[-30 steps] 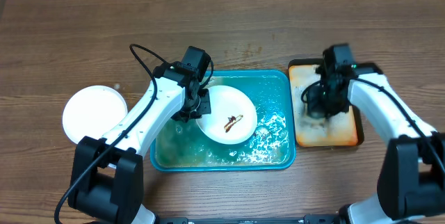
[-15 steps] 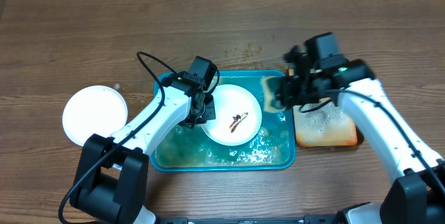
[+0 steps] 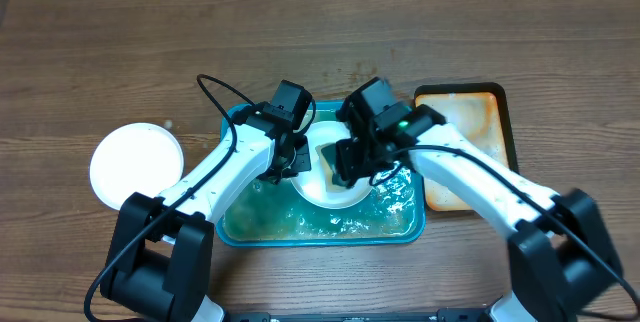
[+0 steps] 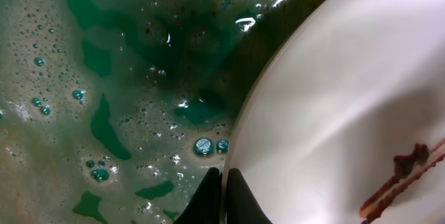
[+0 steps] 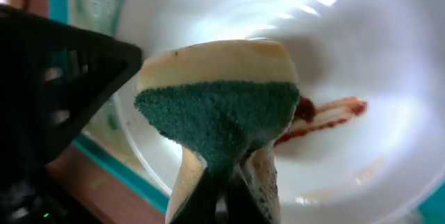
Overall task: Clean dirty plates on tray and stack at the side
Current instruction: 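Lift the sponge from the pan and bring it to the plate, then scrub the white plate with the sponge while the left gripper holds it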
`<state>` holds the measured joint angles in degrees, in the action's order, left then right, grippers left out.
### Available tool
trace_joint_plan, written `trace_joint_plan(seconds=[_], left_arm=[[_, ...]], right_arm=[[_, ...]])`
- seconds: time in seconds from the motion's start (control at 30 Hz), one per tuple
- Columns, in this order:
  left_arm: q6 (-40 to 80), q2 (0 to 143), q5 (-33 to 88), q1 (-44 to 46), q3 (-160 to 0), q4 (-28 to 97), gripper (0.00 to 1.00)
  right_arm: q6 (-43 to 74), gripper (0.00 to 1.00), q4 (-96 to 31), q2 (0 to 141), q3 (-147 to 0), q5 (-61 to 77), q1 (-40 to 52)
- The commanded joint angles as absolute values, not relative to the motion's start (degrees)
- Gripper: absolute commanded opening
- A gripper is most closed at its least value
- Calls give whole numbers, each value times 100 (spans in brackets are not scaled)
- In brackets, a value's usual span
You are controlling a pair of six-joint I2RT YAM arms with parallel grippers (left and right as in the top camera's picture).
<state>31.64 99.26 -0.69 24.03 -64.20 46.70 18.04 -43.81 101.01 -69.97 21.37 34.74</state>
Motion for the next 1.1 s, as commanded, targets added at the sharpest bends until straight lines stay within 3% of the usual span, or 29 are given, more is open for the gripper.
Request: trace_joint_plan(seconds=[0.0, 0.4, 1.07], left_arm=[[3284, 9911, -38, 2447, -6379, 4665, 4], [3284, 9911, -38, 2447, -6355, 4628, 4], [3345, 9913, -60, 2438, -5153, 3802, 4]], right_arm=[[2117, 4, -4198, 10473, -7046, 2023, 3612], [2211, 4, -3990, 11093, -7039, 1778, 3669], [2228, 4, -4069, 11168, -7013, -593, 3352]])
